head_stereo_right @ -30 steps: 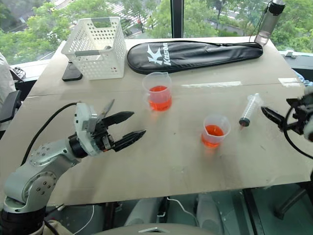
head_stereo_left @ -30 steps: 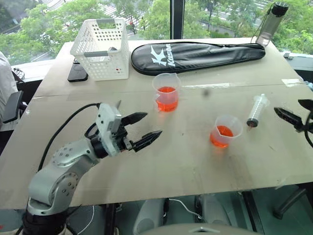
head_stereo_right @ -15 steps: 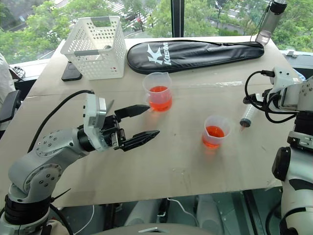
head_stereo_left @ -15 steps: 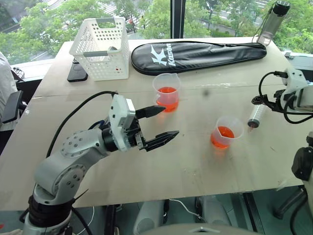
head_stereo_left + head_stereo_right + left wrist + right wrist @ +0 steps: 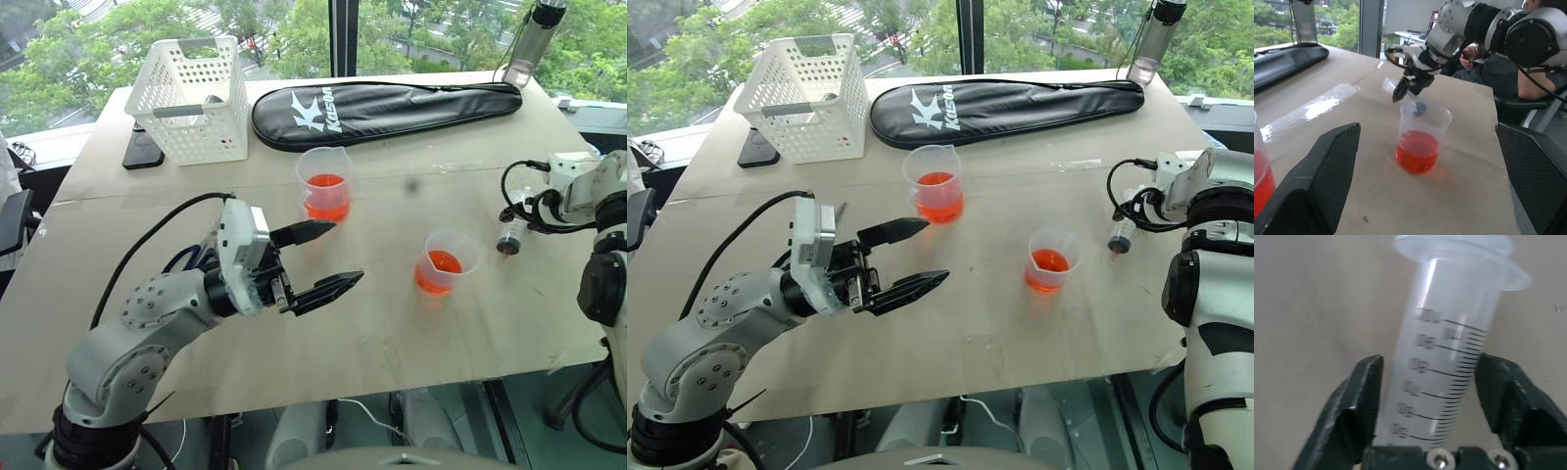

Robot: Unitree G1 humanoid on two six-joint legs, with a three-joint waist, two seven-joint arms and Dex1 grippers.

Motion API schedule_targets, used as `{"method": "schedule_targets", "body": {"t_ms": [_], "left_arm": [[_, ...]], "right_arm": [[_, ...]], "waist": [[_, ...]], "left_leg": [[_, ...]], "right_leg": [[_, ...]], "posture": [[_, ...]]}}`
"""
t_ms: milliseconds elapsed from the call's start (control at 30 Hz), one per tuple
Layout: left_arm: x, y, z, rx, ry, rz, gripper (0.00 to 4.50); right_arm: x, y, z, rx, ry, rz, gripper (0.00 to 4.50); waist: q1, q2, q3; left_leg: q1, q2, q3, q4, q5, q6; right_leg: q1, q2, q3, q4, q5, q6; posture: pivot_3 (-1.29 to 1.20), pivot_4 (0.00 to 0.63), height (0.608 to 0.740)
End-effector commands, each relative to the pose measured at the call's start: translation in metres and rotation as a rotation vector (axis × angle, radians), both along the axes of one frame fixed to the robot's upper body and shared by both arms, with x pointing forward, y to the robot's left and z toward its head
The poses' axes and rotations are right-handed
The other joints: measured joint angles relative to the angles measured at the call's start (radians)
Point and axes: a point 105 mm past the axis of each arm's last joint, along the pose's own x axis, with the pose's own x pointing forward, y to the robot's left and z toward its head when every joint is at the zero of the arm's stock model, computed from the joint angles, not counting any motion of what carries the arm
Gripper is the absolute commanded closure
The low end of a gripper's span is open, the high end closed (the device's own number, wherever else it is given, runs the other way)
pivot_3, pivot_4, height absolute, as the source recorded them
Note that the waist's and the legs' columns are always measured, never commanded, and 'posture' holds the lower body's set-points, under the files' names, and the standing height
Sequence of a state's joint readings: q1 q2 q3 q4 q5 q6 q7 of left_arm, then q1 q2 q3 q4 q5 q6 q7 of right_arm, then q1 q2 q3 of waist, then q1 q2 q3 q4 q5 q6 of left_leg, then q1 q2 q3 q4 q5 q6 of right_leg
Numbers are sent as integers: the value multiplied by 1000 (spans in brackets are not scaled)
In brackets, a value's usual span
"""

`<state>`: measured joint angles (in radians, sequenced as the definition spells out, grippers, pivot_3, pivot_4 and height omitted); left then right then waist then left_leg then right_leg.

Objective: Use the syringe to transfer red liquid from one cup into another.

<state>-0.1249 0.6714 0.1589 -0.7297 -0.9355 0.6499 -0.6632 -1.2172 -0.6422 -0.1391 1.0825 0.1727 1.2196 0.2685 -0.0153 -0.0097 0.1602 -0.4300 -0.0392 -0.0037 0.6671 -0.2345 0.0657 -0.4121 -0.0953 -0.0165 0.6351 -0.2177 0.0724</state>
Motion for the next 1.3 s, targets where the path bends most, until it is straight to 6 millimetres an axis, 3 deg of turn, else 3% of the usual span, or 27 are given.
{"method": "schedule_targets", "body": {"t_ms": [33, 300, 367, 500, 600, 633, 867, 1167, 1300], "left_arm": [[-6, -1, 15, -19, -60, -19, 0], [-6, -3, 17, -24, -35, -83, 0], [-4, -3, 19, -28, -30, -85, 0], [1, 0, 18, -29, -16, -70, 0], [7, 2, 16, -33, -8, -55, 0], [10, 2, 16, -35, -6, -51, 0], [26, 5, 15, -36, 0, -44, 0], [45, 16, 10, -49, 5, 43, 0], [56, 32, 9, -56, -11, 161, 0]], "right_arm": [[4, 4, 10, 2, -24, 45, 2987], [2, -8, 18, -22, -59, 71, 2991], [6, -14, 37, 9, -159, 55, 2991], [7, -11, 98, 91, -480, 84, 2991], [-15, 16, 146, 104, -779, 209, 2991], [-24, 26, 153, 103, -837, 248, 2991], [-64, 97, 172, 106, -1092, 446, 2991], [-62, 196, 188, 265, -1264, 654, 2992], [-60, 232, 204, 353, -1333, 697, 2995]], "waist": [[0, 0, 0], [2, 1, 0], [4, 1, 1], [5, 4, 2], [4, 4, 2], [4, 4, 2], [2, 4, 2], [-1, 4, 2], [-2, 5, 3]], "left_leg": [[0, 0, 0, 0, 0, 0], [0, 0, 0, 0, 0, 0], [0, 0, 0, 0, 0, 0], [-1, 0, 0, 0, 0, 0], [-1, 0, -1, -1, 0, 0], [-1, 1, -1, -1, 0, 0], [2, 4, -3, 1, -3, 4], [4, 4, -1, 0, 0, -1], [5, 4, -1, -1, 1, -2]], "right_leg": [[0, 0, 0, 0, 0, 0], [0, 0, 0, 0, 0, 0], [0, 0, 0, 0, 0, 0], [0, 0, 0, 0, 0, 0], [-1, 1, -1, 0, 0, 0], [-1, 1, -1, 1, 0, 1], [-1, 5, 1, 6, 0, 0], [-1, 6, 3, 7, 0, 0], [-2, 7, 3, 7, 0, 0]], "posture": [[0, 150, 724], [0, 150, 724], [0, 150, 724], [0, 150, 724], [0, 150, 724], [0, 150, 724], [0, 150, 724], [0, 150, 724], [0, 150, 724]]}}
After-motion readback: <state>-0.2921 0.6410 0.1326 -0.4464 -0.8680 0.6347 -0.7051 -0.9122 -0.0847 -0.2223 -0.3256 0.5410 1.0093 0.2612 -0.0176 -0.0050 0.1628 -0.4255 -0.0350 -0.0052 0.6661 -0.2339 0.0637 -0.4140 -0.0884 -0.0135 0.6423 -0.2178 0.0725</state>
